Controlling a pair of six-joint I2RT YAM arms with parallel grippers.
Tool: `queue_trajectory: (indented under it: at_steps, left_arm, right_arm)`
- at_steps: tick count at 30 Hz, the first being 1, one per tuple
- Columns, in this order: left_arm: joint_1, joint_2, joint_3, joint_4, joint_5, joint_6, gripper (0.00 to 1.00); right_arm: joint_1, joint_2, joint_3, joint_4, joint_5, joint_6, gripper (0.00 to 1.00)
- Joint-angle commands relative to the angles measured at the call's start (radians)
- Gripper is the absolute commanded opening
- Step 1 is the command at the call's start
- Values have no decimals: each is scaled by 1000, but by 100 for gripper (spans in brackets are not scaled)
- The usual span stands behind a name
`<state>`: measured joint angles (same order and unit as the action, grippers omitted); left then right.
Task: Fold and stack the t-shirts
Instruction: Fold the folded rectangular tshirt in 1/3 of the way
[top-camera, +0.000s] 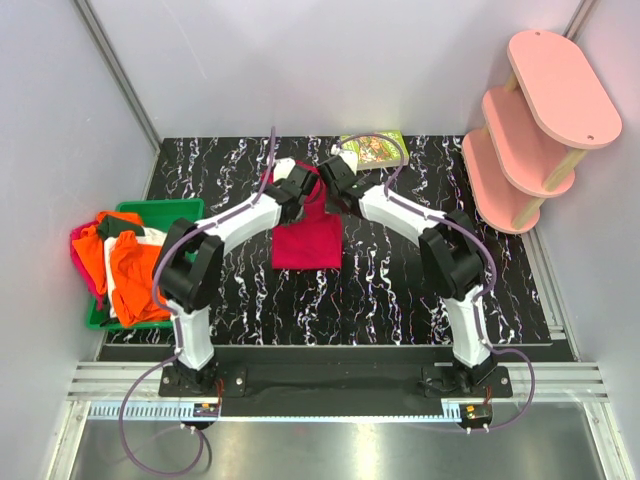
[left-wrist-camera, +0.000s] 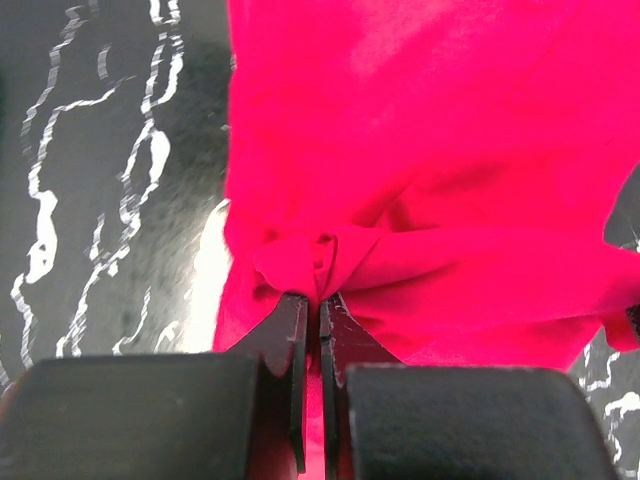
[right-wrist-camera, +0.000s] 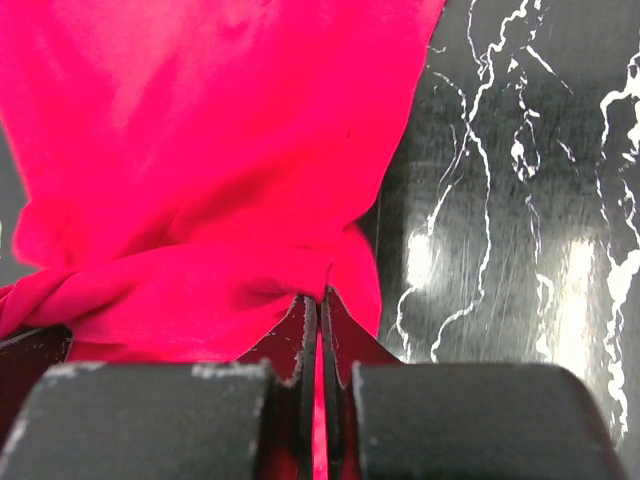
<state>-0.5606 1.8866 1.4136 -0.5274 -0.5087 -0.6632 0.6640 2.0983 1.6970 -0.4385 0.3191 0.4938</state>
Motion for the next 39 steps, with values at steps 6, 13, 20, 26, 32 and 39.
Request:
queue_trajectory:
  at_steps: [6, 13, 20, 26, 32, 39]
  left_arm:
    - [39, 92, 102, 0, 30, 48, 1]
    - [50, 65, 125, 15, 16, 54, 89]
    - [48, -15, 113, 41, 18, 48, 99]
    - [13, -138, -72, 59, 48, -13, 99]
    - [-85, -228, -287, 108, 44, -59, 90]
    - [-93, -225, -344, 109, 33, -85, 94]
  right_arm:
    - [-38, 75, 99, -11, -5, -43, 0]
    - [-44, 80, 135, -11, 17, -40, 54]
    - [-46, -1, 130, -2, 18, -43, 74]
    - [-29, -153, -128, 56, -87, 26, 25]
    - [6, -264, -387, 124, -115, 83, 0]
    - [31, -282, -448, 147, -120, 103, 19]
